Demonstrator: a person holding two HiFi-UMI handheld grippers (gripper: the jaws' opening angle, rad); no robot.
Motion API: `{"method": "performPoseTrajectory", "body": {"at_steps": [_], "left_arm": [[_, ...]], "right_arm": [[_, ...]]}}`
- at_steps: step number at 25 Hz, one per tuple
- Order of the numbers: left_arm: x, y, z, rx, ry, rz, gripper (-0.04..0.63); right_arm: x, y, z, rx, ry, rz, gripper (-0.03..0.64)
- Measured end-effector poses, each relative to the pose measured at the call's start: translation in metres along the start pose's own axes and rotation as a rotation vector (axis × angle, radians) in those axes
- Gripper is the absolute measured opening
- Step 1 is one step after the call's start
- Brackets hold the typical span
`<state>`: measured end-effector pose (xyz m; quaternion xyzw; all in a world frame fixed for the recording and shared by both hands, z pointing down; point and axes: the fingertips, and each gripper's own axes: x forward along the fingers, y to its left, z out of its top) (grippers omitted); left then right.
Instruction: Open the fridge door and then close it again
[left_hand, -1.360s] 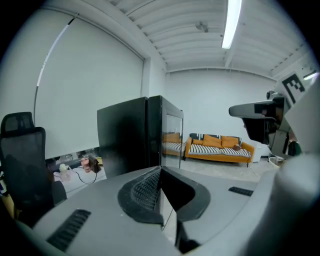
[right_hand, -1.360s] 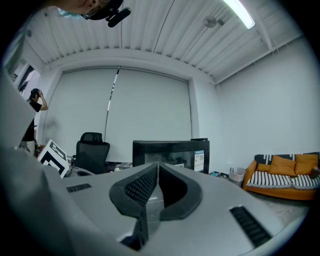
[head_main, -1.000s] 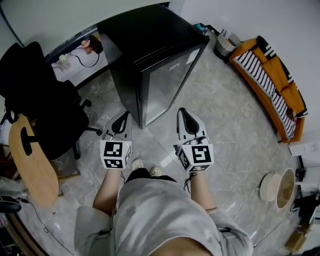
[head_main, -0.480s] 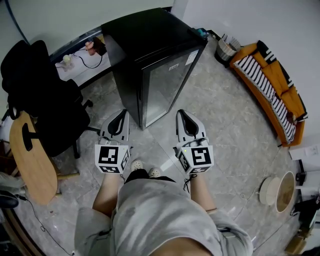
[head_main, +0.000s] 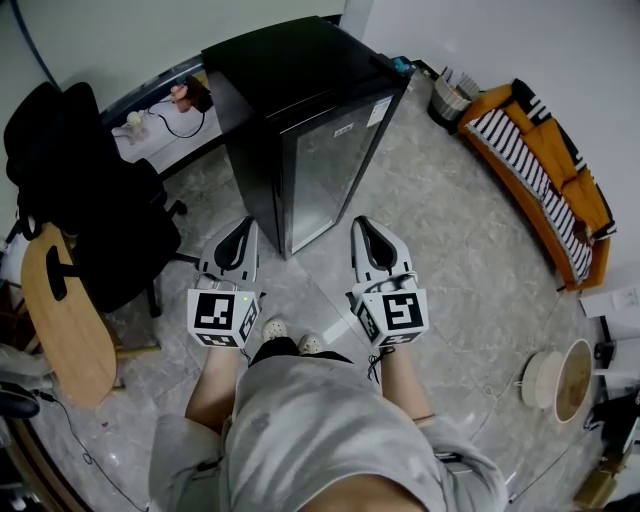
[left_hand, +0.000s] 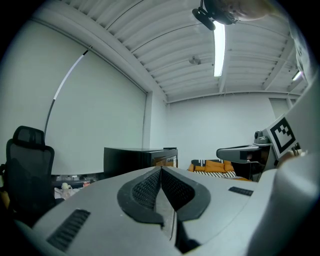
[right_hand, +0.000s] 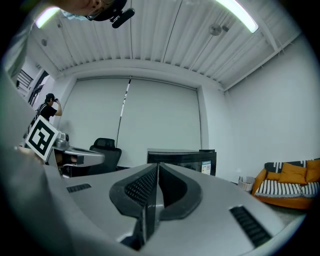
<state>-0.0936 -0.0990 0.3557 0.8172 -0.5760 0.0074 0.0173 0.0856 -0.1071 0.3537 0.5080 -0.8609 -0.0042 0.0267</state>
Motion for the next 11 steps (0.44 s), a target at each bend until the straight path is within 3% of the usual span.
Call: {"method": "performPoseTrajectory", "body": {"at_steps": [11], "left_arm": [[0.0002, -0.0035, 0.0039, -0.004, -0.011, -0.015, 0.017]], "right_arm": [[-0.0048, -0.0019, 0.002, -0.002, -0.006, -0.017, 0.025]]}}
